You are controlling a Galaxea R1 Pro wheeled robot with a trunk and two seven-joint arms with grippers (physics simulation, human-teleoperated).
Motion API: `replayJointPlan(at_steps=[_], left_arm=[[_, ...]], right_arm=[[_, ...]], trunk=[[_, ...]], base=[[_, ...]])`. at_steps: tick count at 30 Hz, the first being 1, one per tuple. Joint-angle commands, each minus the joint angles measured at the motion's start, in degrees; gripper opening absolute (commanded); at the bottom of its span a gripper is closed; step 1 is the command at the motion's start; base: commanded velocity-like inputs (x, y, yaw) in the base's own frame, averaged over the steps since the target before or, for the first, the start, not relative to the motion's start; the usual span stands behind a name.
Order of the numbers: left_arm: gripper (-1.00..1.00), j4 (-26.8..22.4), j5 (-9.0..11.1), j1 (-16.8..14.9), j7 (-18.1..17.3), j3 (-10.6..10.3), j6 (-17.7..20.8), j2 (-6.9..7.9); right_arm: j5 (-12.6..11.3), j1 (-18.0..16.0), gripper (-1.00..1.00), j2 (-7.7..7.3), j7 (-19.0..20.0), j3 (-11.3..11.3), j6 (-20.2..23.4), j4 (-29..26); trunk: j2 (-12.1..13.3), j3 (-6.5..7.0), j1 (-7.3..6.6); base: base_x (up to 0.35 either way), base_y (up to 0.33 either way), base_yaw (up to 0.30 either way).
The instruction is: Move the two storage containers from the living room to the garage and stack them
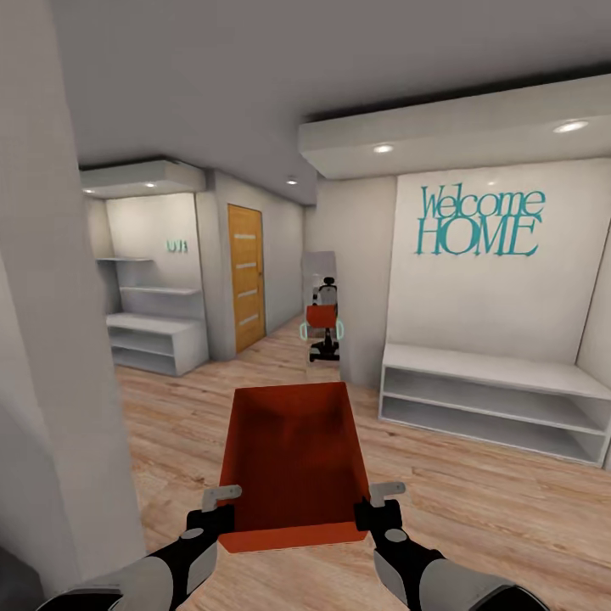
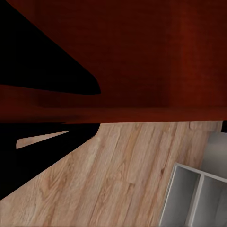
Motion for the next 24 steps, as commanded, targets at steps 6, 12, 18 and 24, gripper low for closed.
replayJointPlan(at_steps=[6, 12, 18, 24], left_arm=[[-1.0, 0.0, 0.7, 0.0, -0.2, 0.7, -0.4, 0.0], [-1.0, 0.0, 0.7, 0.0, -0.2, 0.7, -0.4, 0.0], [-1.0, 0.0, 0.7, 0.0, -0.2, 0.7, -0.4, 0.0], [-1.0, 0.0, 0.7, 0.0, -0.2, 0.7, -0.4, 0.0]], right_arm=[[0.0, -0.1, -1.0, 0.55, 0.4, -2.9, 0.0, 0.0], [0.0, -0.1, -1.0, 0.55, 0.4, -2.9, 0.0, 0.0], [0.0, -0.1, -1.0, 0.55, 0.4, -2.9, 0.0, 0.0], [0.1, -0.1, -1.0, 0.55, 0.4, -2.9, 0.0, 0.0]], trunk=[[-0.1, -0.09, 0.05], [-0.1, -0.09, 0.05], [-0.1, -0.09, 0.05], [-0.1, -0.09, 0.05]], base=[[0.323, 0.0, 0.0], [0.323, 0.0, 0.0], [0.323, 0.0, 0.0], [0.323, 0.0, 0.0]])
